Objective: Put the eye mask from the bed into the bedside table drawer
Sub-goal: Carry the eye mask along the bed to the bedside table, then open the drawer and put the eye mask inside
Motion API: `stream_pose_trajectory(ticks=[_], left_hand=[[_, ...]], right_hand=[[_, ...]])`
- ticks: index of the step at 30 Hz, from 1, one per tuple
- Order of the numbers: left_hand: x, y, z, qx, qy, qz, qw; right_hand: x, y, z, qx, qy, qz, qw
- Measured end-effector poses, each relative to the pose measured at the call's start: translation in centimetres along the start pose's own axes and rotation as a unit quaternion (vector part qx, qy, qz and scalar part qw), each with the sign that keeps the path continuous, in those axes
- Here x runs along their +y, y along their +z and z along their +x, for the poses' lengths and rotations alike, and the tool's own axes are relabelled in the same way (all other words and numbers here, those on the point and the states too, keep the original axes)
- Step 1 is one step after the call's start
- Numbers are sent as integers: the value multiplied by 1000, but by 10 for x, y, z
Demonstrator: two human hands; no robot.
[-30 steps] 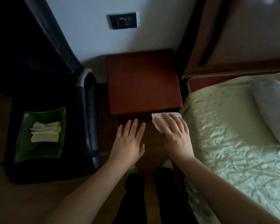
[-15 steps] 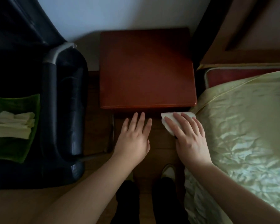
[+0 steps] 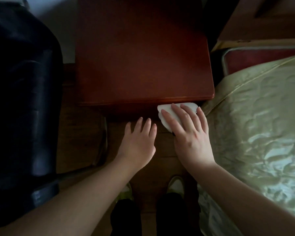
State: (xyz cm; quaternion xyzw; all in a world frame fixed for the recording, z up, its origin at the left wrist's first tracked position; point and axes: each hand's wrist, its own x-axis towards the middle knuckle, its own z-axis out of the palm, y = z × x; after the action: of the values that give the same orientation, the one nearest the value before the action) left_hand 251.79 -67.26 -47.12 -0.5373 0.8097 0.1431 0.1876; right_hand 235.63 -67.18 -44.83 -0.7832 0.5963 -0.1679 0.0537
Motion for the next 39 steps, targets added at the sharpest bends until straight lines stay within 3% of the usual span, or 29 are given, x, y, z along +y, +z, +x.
stream_pose_trajectory(ticks=[3,5,7,10,12,14,17,25,34,39], left_hand=[[-6,7,22,15,-50,-102,993],[-10,10,37,6,-135,-275,952],[-11,14,52,-33,-235,-484,843],[-15,14,79,-50,-378,-691,615],[-20,11,98,-63,-416,-733,535],[-19,6,104,-70,-399,-771,490],[-18,5,103,-48,-329,-816,473],[-27,14,108,-39,-300,-867,397],[-40,30,125,-33,-321,-872,368],[-36,44,114,-30,-294,-873,388]], right_hand=[[5,6,-6,1,15,3,1000],[7,9,-9,5,25,8,1000],[9,12,-13,10,29,12,999],[13,15,-16,5,26,14,1000],[16,16,-15,0,25,14,1000],[18,17,-13,-6,23,15,1000],[20,16,-8,-4,31,16,999],[22,14,-3,-6,58,17,998],[22,17,-1,6,66,24,998],[17,19,-1,4,67,26,997]])
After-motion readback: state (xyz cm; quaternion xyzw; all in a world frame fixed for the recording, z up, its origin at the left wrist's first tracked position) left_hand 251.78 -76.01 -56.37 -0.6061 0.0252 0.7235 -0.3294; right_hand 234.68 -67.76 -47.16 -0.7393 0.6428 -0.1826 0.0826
